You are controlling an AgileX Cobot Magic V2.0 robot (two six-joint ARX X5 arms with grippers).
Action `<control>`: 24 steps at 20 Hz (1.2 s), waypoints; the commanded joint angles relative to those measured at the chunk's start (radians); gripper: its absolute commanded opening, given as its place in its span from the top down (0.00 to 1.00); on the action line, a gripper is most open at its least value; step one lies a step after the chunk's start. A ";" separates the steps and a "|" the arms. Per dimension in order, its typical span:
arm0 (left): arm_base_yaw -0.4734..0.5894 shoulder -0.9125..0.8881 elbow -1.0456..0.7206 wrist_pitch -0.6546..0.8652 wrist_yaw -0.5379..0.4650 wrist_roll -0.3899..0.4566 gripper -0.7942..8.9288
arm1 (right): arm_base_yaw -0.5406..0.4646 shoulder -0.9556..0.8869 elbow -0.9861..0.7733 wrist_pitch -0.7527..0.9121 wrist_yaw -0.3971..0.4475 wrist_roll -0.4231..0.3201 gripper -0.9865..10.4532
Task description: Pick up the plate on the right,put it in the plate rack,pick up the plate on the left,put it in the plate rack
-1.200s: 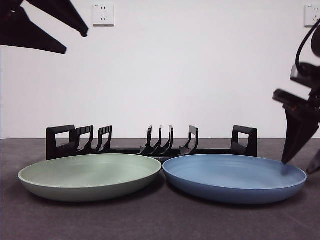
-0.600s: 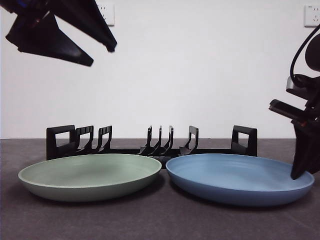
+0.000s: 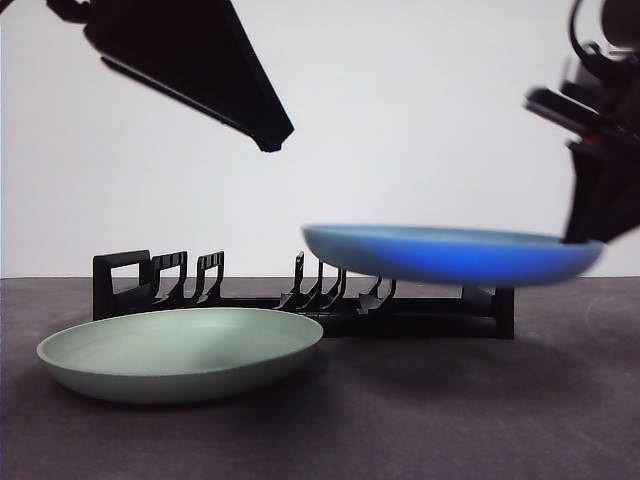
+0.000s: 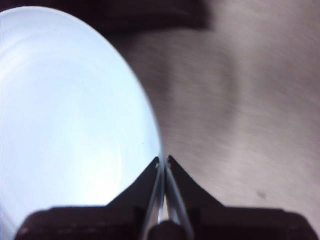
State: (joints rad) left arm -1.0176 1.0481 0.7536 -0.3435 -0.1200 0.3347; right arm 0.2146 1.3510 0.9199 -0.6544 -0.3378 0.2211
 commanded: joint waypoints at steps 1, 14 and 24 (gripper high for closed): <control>-0.063 0.003 0.000 0.004 -0.103 0.142 0.59 | 0.048 -0.001 0.032 -0.020 -0.005 0.007 0.93; -0.111 0.005 0.000 -0.122 -0.135 0.351 0.61 | 0.148 -0.001 0.101 -0.096 -0.121 0.013 0.93; -0.110 0.010 0.000 -0.123 -0.079 0.370 0.93 | 0.148 -0.001 0.103 -0.095 -0.135 -0.002 0.93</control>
State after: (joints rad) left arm -1.1290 1.0534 0.7536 -0.4854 -0.1932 0.7139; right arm 0.3599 1.3506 1.0191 -0.7509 -0.4652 0.2195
